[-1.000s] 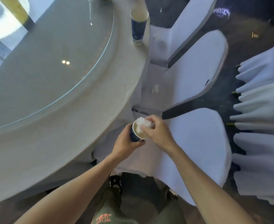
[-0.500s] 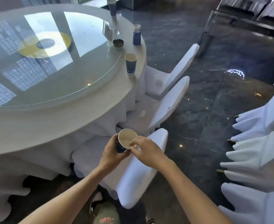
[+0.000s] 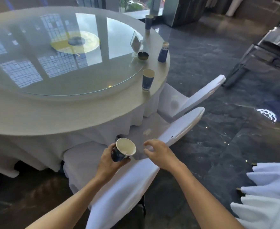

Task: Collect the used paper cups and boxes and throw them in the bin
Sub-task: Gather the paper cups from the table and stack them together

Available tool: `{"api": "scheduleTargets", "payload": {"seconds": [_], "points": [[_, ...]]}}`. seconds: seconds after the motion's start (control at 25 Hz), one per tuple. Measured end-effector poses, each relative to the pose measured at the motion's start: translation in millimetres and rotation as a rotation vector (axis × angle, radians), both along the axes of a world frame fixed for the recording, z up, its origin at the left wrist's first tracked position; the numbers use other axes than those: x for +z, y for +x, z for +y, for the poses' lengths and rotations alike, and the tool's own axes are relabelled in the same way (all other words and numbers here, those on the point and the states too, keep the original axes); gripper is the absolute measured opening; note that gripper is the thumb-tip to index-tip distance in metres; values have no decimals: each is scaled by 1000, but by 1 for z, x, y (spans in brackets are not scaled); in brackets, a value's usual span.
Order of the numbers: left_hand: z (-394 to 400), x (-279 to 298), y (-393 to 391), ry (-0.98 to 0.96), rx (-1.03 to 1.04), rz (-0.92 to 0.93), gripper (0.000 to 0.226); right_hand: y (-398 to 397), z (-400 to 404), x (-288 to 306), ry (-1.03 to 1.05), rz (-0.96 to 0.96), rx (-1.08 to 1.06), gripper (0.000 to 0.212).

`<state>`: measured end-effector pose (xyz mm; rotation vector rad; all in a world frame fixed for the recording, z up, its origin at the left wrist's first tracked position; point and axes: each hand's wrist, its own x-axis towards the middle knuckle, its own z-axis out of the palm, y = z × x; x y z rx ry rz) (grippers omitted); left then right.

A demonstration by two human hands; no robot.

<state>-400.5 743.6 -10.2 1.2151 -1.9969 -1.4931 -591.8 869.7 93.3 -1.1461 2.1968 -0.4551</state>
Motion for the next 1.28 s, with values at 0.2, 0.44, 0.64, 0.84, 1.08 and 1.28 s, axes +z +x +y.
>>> {"api": "scheduleTargets", "payload": {"seconds": [0.2, 0.44, 0.64, 0.84, 1.08, 1.28], "points": [[-36, -35, -80, 83, 137, -39, 75, -97, -52, -28, 36, 75, 65, 51], [-69, -44, -144, 151, 242, -85, 70, -187, -131, -56, 109, 32, 174, 65], [-82, -52, -181, 181, 337, -136, 73, -244, -179, -103, 213, 22, 277, 75], [-68, -65, -219, 229, 501, -225, 76, -297, -208, -183, 463, -3, 477, 81], [-60, -112, -260, 258, 657, -275, 80, -312, -232, -282, 628, 54, 794, 83], [-69, -170, -282, 313, 703, -276, 80, -306, -248, -362, 668, 38, 867, 78]]}}
